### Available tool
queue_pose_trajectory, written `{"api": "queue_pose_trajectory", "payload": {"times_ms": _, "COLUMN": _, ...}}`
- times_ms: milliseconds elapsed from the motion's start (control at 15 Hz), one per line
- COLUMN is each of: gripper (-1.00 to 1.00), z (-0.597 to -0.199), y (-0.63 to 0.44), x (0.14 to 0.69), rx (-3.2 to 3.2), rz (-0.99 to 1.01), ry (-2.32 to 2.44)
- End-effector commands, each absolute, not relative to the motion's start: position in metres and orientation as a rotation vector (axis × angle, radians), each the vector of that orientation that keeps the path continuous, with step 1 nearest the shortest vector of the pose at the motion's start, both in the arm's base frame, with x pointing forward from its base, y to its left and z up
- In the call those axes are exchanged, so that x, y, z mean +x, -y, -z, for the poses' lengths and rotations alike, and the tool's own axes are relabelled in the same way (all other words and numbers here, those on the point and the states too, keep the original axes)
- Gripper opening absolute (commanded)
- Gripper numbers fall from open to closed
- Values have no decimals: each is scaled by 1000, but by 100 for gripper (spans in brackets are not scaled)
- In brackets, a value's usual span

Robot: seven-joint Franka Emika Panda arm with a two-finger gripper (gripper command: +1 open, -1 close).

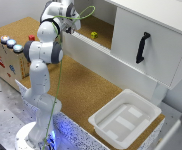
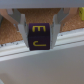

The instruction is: Put the purple block inside the left cabinet

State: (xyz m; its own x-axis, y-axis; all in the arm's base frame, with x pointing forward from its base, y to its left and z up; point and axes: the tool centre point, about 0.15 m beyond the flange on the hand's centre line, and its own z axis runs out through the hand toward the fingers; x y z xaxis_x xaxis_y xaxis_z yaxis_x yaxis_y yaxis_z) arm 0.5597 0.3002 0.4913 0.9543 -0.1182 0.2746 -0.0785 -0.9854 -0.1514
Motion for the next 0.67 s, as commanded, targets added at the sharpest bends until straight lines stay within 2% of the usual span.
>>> {"api": "queue_pose_trajectory", "payload": {"times_ms": 0, "gripper": -100, "z": -511, "y": -314, "x": 607, "rx": -3086, "rz": 325, "ry": -232}}
{"api": "queue_pose_trajectory", "payload": {"times_ms": 600, "gripper": -100, "z": -502, "y": -317, "x": 659, "rx": -3199, "rz": 203, "ry": -202}}
